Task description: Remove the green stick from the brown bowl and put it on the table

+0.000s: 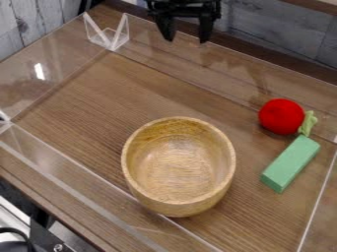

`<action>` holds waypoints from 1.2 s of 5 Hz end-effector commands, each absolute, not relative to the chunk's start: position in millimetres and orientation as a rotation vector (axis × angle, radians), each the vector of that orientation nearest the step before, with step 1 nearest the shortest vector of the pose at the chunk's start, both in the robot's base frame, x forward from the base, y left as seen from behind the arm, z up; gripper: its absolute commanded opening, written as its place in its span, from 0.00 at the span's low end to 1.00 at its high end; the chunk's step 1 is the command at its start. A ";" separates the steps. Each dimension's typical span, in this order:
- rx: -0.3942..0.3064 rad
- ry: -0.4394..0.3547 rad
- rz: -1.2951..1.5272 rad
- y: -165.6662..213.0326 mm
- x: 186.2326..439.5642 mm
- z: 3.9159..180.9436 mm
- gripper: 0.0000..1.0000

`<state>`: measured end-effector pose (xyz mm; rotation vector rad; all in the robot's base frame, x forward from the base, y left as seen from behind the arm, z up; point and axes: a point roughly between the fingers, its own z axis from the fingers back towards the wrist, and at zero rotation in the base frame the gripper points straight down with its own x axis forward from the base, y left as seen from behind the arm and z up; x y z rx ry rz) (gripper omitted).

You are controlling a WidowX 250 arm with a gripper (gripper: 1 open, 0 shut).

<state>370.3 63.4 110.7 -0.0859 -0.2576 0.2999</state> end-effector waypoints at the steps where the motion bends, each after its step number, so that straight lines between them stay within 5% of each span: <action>1: -0.064 -0.332 0.293 69.9 376.6 137.2 1.00; 4: -0.055 -0.307 0.380 67.7 372.5 120.0 1.00; 6: -0.083 -0.308 0.343 55.5 375.0 127.6 1.00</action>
